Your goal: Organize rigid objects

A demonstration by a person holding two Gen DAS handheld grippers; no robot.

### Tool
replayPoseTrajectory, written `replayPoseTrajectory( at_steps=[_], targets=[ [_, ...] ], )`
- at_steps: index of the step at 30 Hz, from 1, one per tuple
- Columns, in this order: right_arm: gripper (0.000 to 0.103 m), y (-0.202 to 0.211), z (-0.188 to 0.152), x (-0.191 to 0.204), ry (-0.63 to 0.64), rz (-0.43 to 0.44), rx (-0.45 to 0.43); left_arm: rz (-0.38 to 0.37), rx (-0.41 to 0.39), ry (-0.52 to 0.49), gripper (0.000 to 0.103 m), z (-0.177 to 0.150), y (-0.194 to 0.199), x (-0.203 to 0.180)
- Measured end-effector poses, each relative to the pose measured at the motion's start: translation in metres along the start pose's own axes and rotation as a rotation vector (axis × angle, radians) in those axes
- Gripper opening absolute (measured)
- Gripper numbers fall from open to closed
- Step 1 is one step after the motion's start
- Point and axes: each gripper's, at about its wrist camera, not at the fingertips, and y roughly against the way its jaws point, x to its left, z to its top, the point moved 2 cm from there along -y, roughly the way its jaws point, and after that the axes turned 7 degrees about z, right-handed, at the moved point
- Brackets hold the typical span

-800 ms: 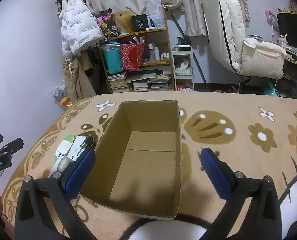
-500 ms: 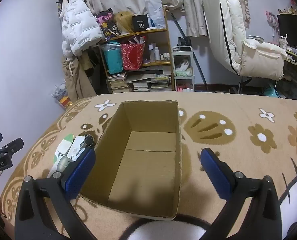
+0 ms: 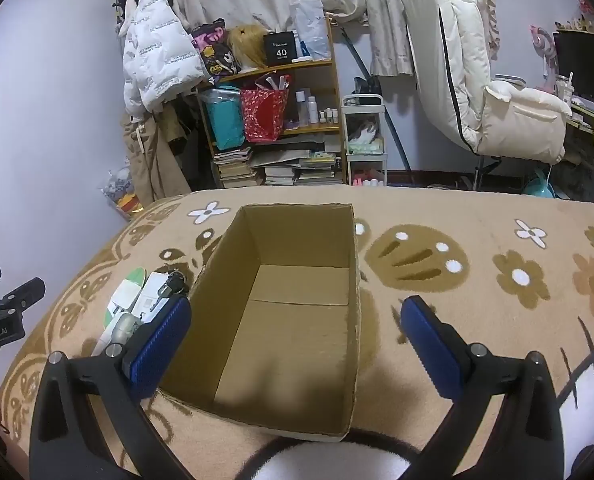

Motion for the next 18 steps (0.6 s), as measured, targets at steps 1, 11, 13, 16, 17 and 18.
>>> replayPoseTrajectory(
  at_steps=[1, 11, 13, 16, 17, 18],
  targets=[
    [0.103, -0.0001, -0.0003, -0.0002, 0.001, 0.0, -0.001, 0.0, 0.0, -0.001, 0.103, -0.0001, -0.0007, -0.0007],
    [0.103, 0.0031, 0.0022, 0.0011, 0.003, -0.001, -0.003, 0.006, 0.013, 0.004, 0.103, -0.0016, -0.0027, -0.0007],
    [0.103, 0.0032, 0.0021, 0.001, 0.001, 0.001, -0.004, 0.004, 0.019, 0.006, 0.103, -0.002, -0.0044, -0.0005],
    [0.103, 0.0036, 0.0023, 0.0017, 0.002, 0.0, -0.004, 0.005, 0.022, 0.006, 0.103, -0.0017, -0.0058, -0.0006],
    [0.103, 0.0035, 0.0018, 0.0025, 0.003, -0.003, -0.003, 0.008, 0.02, 0.007, 0.103, -0.0017, -0.0055, -0.0003],
    [0.103, 0.0027, 0.0007, 0.0023, 0.004, -0.003, -0.005, 0.013, 0.017, 0.007, 0.103, -0.0012, -0.0054, 0.0003]
  ],
)
